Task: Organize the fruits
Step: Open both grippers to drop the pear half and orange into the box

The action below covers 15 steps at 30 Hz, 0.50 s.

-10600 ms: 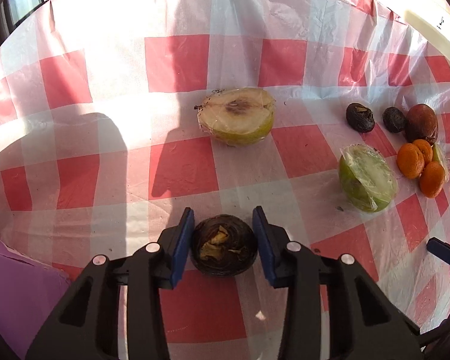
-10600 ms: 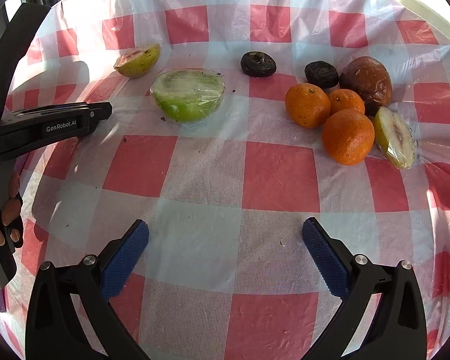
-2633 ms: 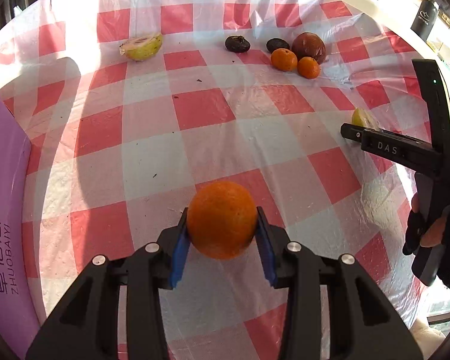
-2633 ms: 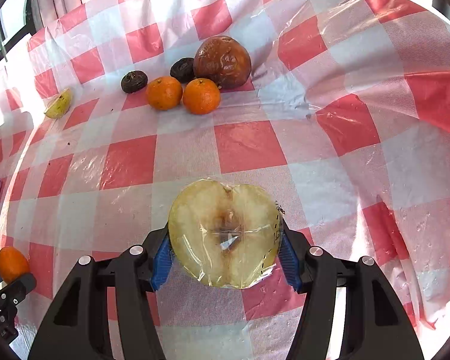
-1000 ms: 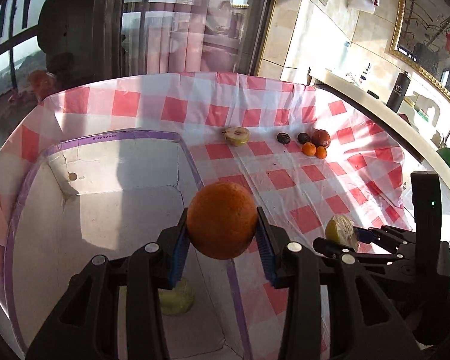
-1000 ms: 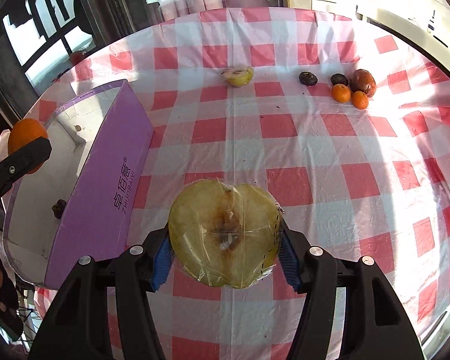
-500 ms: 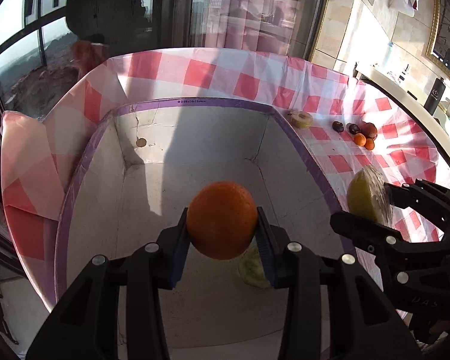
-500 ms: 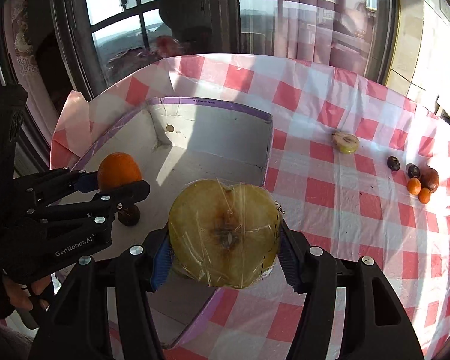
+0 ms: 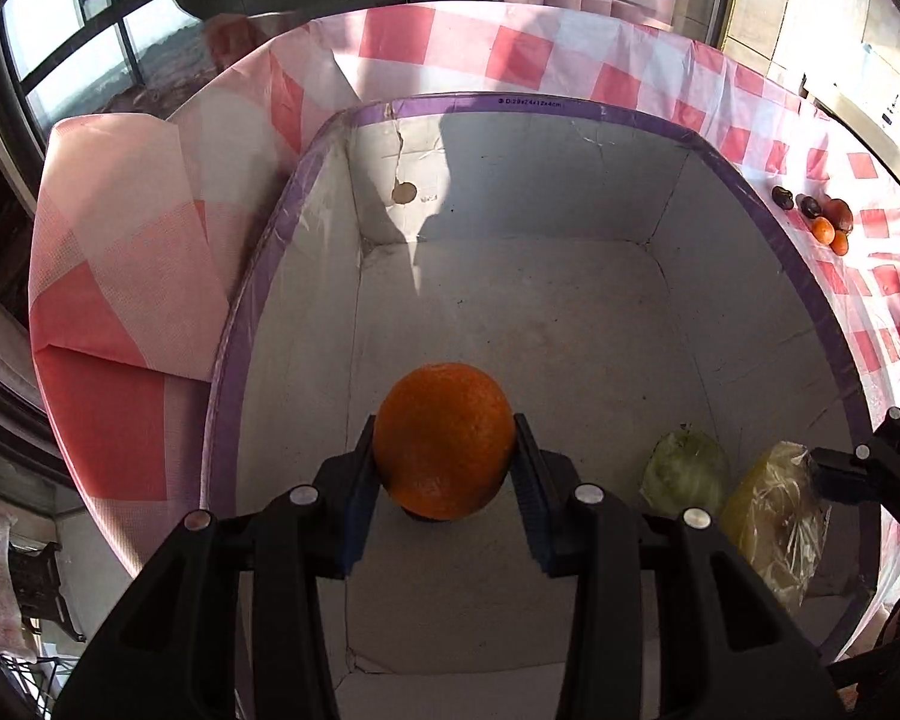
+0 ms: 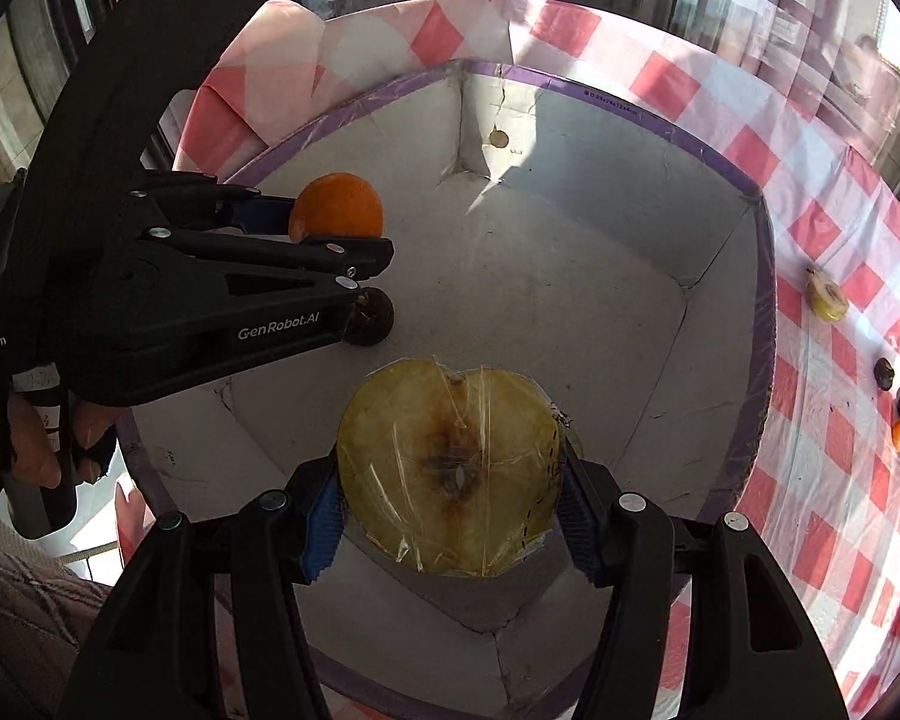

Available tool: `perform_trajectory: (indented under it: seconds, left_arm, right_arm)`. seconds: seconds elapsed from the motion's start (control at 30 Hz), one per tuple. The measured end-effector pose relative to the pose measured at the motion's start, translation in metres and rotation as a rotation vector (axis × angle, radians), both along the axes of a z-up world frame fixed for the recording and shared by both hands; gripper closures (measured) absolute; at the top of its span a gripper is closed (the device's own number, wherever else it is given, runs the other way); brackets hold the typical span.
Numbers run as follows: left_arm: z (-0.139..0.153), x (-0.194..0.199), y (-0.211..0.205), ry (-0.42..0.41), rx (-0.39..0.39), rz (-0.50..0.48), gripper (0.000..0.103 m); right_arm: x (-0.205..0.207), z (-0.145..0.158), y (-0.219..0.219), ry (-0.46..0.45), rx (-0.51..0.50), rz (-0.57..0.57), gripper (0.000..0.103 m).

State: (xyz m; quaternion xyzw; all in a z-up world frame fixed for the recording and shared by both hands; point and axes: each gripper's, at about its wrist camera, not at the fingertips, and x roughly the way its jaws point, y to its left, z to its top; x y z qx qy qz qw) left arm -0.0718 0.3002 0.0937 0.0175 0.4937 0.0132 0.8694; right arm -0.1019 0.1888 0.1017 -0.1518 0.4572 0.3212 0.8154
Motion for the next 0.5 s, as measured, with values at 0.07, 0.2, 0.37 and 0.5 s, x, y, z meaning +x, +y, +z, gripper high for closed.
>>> perform_trajectory:
  seconds: [0.07, 0.2, 0.37, 0.5]
  left_arm:
    - [-0.003, 0.003, -0.001, 0.016, 0.009, -0.012, 0.062]
    - [-0.013, 0.005, -0.006, 0.055, 0.032, -0.038, 0.062]
    - [-0.017, 0.006, -0.006, 0.075, 0.022, -0.035, 0.061]
    - [-0.018, 0.007, -0.007, 0.082, 0.020, -0.041, 0.053]
  right_arm:
    - [0.000, -0.008, 0.006, 0.026, -0.024, 0.022, 0.044]
    - [0.003, -0.019, 0.012, 0.081, -0.037, 0.028, 0.044]
    - [0.006, -0.025, 0.014, 0.108, -0.053, 0.034, 0.044]
    - [0.007, -0.026, 0.014, 0.108, -0.054, 0.032, 0.043]
